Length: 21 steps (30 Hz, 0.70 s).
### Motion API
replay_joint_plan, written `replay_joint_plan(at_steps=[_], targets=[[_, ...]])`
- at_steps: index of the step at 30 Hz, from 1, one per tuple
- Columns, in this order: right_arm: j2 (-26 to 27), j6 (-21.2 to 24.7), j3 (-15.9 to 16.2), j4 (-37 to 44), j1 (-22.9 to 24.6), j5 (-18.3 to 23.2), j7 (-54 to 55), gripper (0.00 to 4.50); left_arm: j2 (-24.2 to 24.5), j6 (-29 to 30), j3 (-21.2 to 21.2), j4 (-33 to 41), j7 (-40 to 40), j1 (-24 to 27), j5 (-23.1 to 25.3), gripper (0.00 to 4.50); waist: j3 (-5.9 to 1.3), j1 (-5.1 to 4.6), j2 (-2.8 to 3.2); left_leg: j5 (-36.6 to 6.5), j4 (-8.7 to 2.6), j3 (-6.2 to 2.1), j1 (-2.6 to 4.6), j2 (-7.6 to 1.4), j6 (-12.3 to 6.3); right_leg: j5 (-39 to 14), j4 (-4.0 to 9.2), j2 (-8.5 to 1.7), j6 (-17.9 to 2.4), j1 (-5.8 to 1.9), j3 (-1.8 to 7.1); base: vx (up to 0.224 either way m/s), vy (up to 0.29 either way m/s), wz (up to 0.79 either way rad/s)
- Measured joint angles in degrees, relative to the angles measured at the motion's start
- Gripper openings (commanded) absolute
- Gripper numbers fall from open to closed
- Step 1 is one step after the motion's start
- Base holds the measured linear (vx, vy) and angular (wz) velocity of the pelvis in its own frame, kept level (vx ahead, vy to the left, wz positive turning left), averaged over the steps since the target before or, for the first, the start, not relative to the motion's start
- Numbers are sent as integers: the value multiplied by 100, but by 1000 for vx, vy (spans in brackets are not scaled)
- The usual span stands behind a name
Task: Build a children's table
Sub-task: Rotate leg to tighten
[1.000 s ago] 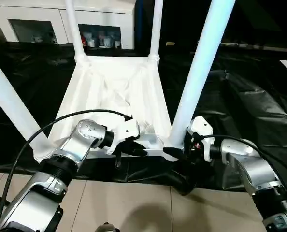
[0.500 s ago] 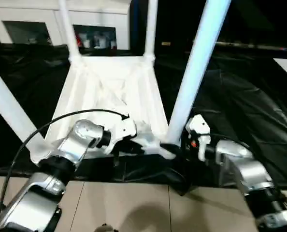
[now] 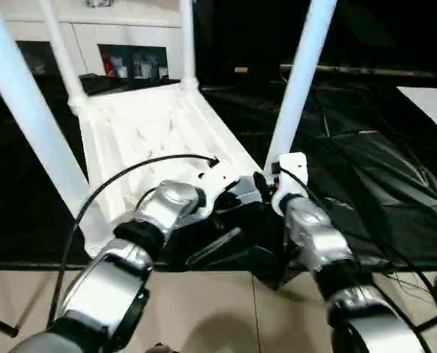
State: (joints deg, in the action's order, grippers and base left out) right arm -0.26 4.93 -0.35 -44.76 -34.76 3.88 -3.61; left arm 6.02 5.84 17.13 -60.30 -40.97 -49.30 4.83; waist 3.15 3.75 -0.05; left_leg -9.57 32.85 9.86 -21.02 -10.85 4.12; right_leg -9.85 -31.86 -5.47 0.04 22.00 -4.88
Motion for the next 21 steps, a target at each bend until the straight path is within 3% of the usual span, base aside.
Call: replay_joint_plan(at_steps=[4,5,7,8,12,17,21], targets=[[36,-86,-145,-99,-45,20,-98,267,10,-135,0,-60,-2,-12,60,0,2,-27,-6,-2,1,6,-4,9,-4,1,13,-11,-1,-5,2,0,0,0],[34,-110,-175,-107,-45,30,-153,323,19,-168,4,-63,-7,-12,68,0,3,-26,-6,-2,1,8,-5,8,-4,2,11,-11,-3,-3,2,0,0,0],[-45,-158,-199,-116,-44,89,-476,323,76,-281,12,-66,-80,-4,97,0,7,-25,-9,-2,0,8,-9,5,-4,4,0,-11,-7,6,-1,0,0,0],[-68,-172,-197,-111,-44,128,-675,345,125,-319,6,-66,-85,4,103,0,8,-26,-11,-2,0,8,-8,1,-4,6,-8,-10,-10,9,-3,0,0,0],[-442,-159,95,269,87,240,-1681,366,395,-391,-74,75,-152,81,105,0,18,-68,-27,0,0,0,-14,-16,-5,70,-28,-3,-44,46,-30,0,0,0],[-1334,113,544,1120,500,270,-3223,387,677,-491,-57,530,-767,319,92,0,15,43,-25,1,-2,3,-6,-25,-7,141,-107,-3,-51,73,-31,0,0,0],[-1889,208,764,1522,910,357,-4419,387,1173,-689,84,1153,-1816,641,-33,0,8,152,-12,2,-13,9,-19,-83,-2,146,-142,30,-70,110,-59,54,-41,1]])
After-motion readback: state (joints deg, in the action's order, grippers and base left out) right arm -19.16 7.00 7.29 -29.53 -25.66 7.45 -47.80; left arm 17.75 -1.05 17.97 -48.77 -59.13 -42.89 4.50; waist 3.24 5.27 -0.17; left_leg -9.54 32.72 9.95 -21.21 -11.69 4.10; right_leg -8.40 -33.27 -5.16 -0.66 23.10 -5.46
